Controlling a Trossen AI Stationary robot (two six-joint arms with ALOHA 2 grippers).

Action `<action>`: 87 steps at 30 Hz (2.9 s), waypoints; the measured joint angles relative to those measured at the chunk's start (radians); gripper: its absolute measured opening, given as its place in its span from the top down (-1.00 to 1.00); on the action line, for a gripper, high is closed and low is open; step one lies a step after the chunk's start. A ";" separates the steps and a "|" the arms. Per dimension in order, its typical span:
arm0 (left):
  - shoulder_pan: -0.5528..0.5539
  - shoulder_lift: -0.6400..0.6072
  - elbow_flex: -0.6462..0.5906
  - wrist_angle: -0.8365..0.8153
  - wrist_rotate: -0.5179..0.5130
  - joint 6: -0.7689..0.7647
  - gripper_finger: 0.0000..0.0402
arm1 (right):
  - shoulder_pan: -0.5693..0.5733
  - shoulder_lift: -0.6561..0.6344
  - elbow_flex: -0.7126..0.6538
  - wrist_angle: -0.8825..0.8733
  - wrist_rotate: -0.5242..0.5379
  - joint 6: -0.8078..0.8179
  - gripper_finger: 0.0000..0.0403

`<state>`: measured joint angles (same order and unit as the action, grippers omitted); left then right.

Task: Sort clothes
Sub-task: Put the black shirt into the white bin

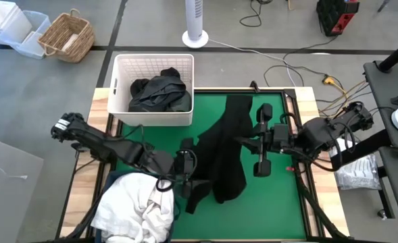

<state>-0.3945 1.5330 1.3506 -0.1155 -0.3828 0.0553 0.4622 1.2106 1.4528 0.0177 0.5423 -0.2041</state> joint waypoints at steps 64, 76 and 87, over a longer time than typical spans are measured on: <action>-0.077 -0.246 -0.074 0.209 -0.531 0.239 1.00 | -0.015 0.010 0.034 -0.739 0.138 0.248 -0.67; -0.077 -0.259 -0.074 0.246 -0.586 0.293 1.00 | -0.017 0.022 0.034 -0.975 -0.020 0.506 -0.65; -0.077 -0.200 -0.074 0.255 -0.457 0.240 1.00 | -0.018 0.078 0.019 -0.563 0.049 0.070 -0.66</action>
<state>-0.4713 1.3331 1.2766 0.1400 -0.8394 0.2952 0.4446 1.2884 1.4715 -0.5456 0.5909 -0.1342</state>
